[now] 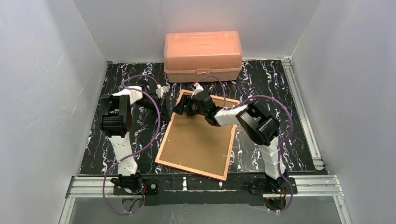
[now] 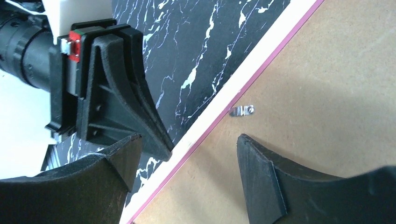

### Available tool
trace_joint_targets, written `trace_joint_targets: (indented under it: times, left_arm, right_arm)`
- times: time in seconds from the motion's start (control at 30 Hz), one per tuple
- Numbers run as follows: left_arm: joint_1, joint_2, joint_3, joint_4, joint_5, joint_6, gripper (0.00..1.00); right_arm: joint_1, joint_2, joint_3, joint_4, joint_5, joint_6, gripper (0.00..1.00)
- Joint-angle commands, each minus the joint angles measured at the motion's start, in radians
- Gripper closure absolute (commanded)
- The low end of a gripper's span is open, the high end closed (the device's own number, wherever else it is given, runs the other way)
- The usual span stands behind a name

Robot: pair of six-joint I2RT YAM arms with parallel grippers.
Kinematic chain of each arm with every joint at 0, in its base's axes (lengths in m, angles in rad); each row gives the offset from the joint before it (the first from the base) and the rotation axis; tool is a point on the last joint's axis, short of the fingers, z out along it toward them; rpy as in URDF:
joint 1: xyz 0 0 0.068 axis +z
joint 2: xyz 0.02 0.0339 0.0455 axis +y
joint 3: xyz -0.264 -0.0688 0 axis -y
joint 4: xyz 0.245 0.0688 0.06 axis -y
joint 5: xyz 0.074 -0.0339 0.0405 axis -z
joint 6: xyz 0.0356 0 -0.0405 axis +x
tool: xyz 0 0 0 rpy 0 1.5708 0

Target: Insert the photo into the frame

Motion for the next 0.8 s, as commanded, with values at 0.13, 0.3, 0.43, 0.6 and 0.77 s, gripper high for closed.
trace_joint_targets:
  times: [0.13, 0.3, 0.43, 0.6, 0.77]
  left_arm:
    - [-0.015, -0.018, -0.031, -0.047, -0.019, 0.029, 0.97]
    - [-0.015, -0.017, -0.029, -0.048, -0.016, 0.029, 0.97]
    - [-0.015, -0.016, -0.031, -0.047, -0.012, 0.029, 0.97]
    - [-0.015, -0.017, -0.035, -0.044, -0.006, 0.028, 0.97]
    - [-0.015, -0.021, -0.035, -0.045, -0.004, 0.031, 0.97]
  right_arm:
    - [0.018, 0.103, 0.134, -0.032, 0.021, 0.003, 0.19]
    - [0.027, 0.111, 0.149, -0.057, 0.088, 0.002, 0.2]
    - [0.036, 0.107, 0.155, -0.077, 0.122, -0.015, 0.21]
    - [0.053, 0.111, 0.162, -0.095, 0.197, -0.037, 0.21]
    - [0.064, 0.124, 0.168, -0.107, 0.243, -0.046, 0.21]
